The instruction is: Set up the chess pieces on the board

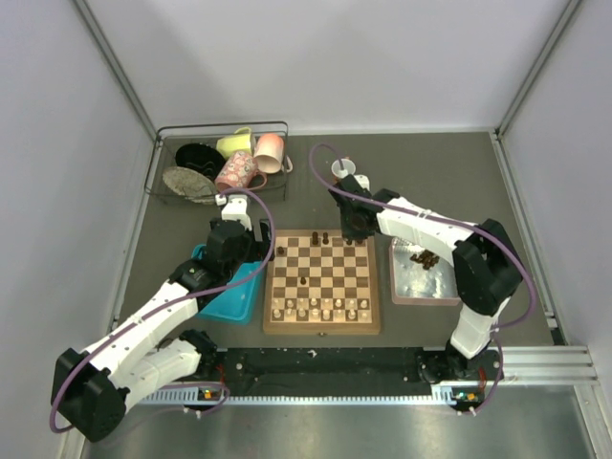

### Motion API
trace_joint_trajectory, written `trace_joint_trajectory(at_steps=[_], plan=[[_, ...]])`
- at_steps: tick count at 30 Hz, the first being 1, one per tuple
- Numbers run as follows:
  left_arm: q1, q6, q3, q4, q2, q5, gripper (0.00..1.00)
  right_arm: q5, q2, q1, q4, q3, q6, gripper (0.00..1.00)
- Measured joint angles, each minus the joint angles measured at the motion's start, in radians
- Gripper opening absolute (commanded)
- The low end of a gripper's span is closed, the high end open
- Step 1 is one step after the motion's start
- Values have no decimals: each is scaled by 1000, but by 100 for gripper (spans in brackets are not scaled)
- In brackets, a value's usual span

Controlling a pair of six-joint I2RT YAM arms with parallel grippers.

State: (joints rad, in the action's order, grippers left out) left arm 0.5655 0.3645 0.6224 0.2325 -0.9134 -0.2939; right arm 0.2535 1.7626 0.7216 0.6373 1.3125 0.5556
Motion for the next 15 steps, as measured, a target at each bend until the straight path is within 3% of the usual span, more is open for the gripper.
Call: trace_joint_trajectory(at_steps=[15], plan=[[0,0,-4,0,0,2,93,27,57,-4,18,38,6,0]])
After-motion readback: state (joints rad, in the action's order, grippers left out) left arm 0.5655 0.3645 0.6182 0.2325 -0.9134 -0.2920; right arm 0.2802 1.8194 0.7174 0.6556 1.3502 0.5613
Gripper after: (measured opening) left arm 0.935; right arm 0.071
